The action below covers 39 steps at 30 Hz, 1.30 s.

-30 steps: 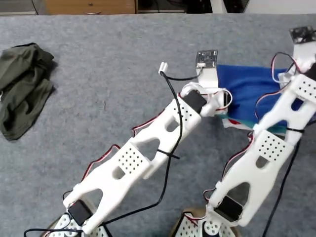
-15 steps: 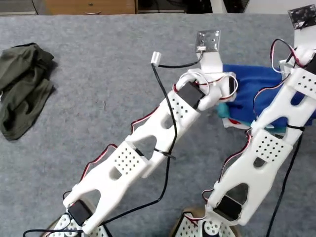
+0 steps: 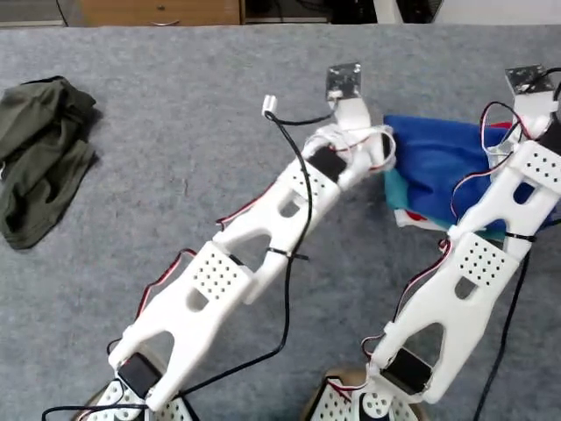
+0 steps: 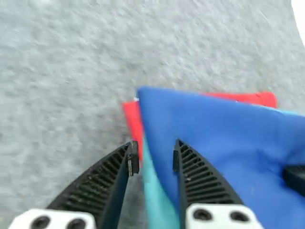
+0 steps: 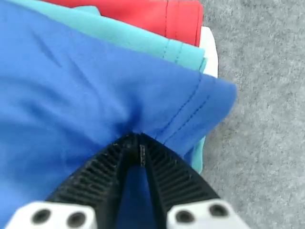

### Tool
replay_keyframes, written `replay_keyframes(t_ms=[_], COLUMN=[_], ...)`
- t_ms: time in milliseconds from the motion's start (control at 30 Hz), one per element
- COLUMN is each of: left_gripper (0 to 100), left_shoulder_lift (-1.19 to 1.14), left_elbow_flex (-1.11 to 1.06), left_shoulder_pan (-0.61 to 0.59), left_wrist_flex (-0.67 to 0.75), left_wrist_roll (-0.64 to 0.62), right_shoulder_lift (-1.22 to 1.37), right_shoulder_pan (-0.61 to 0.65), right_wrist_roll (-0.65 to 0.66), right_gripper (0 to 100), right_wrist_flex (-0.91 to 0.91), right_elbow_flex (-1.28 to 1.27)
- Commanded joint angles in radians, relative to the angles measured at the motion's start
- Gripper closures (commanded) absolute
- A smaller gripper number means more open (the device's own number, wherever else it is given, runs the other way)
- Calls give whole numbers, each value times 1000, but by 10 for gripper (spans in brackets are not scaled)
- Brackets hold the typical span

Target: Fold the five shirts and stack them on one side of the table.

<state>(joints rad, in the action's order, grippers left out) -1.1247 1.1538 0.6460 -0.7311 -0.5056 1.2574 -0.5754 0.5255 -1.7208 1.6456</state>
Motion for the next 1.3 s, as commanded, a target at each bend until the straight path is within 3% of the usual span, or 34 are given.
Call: replay_keyframes(t_ms=[0,167,433,733,967,1133,1267], left_gripper=[868,868,868,868,868,868,868], left_shoulder_lift=[77,67,5,-51,-110,-110,-65], left_elbow_flex=[163,256,153,140,135,155,318], left_shoulder_pan=[-12,-3,21,23,14,15,8], left_wrist_flex=[-28,-46,21,31,20,-74,-204], left_wrist_roll=[5,6,6,6,6,6,6], right_shoulder_lift=[-124,-294,-466,-693,-656,-641,-682], right_shoulder_pan=[-1,2,-30,-131,-139,-150,-133], right_wrist_roll=[-2,-2,2,8,0,8,8], right_gripper=[975,975,974,976,976,976,976], right_wrist_flex=[-44,-51,-68,-48,175,209,153], right_elbow_flex=[18,12,-51,-691,-1001,-1012,-889])
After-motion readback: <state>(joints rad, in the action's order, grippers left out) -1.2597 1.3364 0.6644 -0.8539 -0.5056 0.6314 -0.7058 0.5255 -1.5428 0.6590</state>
